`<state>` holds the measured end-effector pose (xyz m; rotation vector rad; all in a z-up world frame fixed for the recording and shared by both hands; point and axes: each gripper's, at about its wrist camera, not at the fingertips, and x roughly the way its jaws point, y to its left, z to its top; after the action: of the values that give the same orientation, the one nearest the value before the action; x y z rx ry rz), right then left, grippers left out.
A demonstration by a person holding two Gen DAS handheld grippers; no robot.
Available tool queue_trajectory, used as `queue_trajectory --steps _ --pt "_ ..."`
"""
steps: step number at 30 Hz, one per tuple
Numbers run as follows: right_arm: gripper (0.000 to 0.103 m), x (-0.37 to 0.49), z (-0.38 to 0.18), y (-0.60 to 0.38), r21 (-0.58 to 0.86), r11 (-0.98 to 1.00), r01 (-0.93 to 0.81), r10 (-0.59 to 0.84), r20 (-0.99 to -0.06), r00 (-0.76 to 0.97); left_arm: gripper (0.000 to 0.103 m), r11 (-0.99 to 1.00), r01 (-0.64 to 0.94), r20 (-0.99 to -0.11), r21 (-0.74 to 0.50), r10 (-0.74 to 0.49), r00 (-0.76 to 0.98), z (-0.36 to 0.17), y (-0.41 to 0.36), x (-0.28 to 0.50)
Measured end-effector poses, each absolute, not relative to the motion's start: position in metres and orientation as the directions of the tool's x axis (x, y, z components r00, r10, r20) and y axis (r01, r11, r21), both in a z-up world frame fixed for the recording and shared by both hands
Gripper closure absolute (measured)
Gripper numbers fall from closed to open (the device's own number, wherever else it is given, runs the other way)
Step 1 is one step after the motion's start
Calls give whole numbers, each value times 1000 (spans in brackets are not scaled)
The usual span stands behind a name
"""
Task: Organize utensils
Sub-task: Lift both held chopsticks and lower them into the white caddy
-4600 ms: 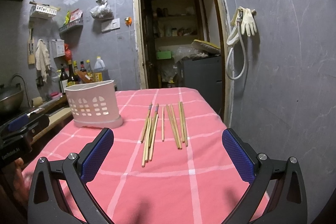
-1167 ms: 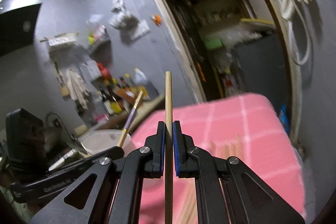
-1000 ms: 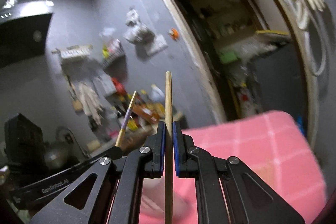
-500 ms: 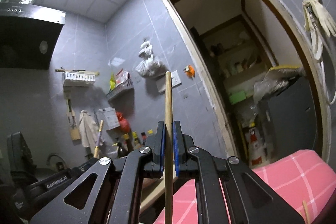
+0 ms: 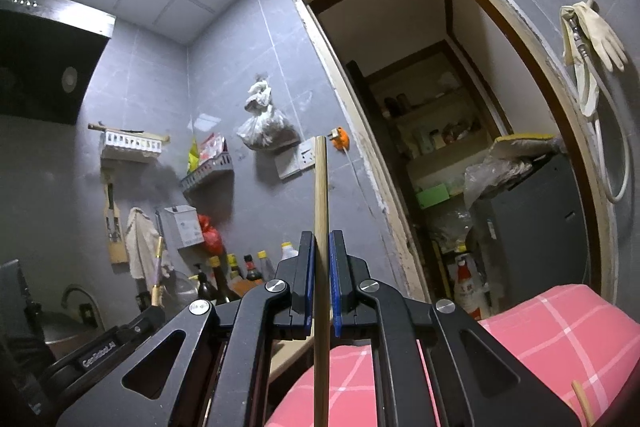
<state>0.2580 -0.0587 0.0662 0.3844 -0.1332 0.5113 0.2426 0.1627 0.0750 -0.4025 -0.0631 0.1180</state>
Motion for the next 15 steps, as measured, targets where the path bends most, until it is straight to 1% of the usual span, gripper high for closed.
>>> queue_trajectory --steps 3,9,15 --pt "98 253 67 -57 302 819 -489 434 232 870 99 917 -109 24 -384 128 992 67 160 244" --pt "98 242 68 -48 233 850 -472 430 211 878 99 927 -111 -9 -358 116 993 58 155 245" --pt "98 241 57 -42 224 856 -466 447 131 885 98 942 -108 -64 -318 93 994 49 148 246"
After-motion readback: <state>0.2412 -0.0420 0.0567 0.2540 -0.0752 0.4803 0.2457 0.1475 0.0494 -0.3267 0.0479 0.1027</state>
